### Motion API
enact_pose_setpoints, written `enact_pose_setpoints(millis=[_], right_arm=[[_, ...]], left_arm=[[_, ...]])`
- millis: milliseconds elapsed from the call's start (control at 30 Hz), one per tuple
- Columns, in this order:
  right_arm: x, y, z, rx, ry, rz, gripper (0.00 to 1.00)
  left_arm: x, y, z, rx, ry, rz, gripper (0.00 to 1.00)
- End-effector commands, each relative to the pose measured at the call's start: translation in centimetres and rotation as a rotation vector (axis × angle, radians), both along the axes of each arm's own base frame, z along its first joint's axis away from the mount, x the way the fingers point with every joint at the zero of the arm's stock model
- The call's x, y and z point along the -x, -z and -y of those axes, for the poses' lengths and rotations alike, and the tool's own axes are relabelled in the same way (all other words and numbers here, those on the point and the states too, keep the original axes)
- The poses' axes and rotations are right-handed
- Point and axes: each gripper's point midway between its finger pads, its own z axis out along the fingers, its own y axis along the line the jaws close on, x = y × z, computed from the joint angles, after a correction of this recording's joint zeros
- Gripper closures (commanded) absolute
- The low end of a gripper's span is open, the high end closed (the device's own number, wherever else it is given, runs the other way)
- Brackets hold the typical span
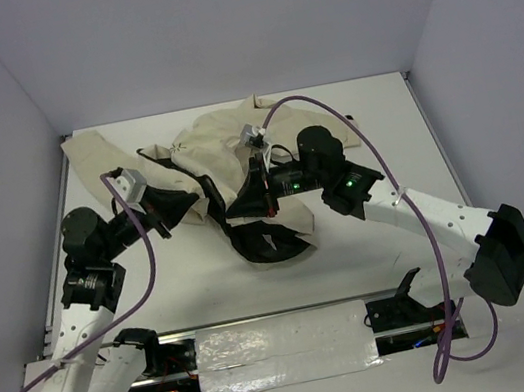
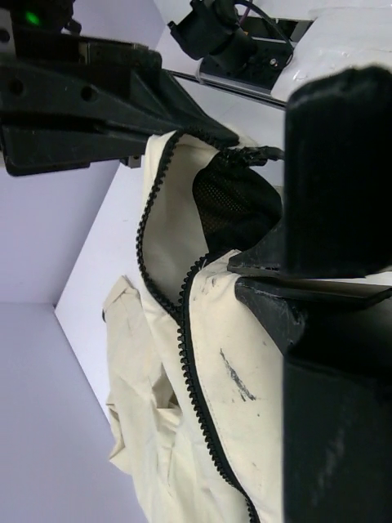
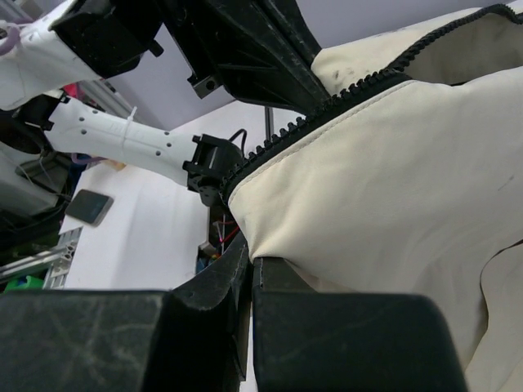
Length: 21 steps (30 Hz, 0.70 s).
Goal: Zip up the jacket
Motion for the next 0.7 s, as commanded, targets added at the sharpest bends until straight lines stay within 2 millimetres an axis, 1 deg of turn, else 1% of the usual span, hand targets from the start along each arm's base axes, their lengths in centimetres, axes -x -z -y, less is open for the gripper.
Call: enact_pose_setpoints(millis=[0, 133, 200, 267, 300, 367, 433, 667], right_arm=[[1.3, -2.7, 0.1, -0.070, -0.049, 0.051, 1.00], [1.0, -2.1, -0.2, -0.058, -0.047, 0.015, 1.00], [1.1, -2.6, -0.5, -0.066, -0.065, 0.009, 1.00], [1.0, -2.8, -0.7, -0.067, -0.068, 0.004, 1.00], [0.8, -2.5, -0.9, -0.058, -0.062, 0.000, 1.00], [0.6, -2.5, -0.9, -0.054, -0.059, 0.003, 1.00], [0.6, -2.3, -1.0, -0.057, -0.059, 0.001, 1.00], [0.4, -2.5, -1.2, -0.067, -0.057, 0.001, 1.00]], left_arm=[[1.9, -3.4, 0.5, 0.052, 0.059, 0.163, 1.00], [3.2, -2.8, 0.6, 0.060, 0.082, 0.210, 1.00], [3.5, -2.6, 0.7, 0.070, 0.089, 0.212, 1.00], [3.8, -2.6, 0.8, 0.090, 0.098, 0.211, 1.00], [3.8, -2.6, 0.9, 0.096, 0.102, 0.211, 1.00], [4.0, -3.0, 0.9, 0.109, 0.103, 0.229, 1.00], [4.1, -3.1, 0.9, 0.104, 0.113, 0.240, 1.00], [4.9, -2.8, 1.2, 0.104, 0.151, 0.244, 1.00]])
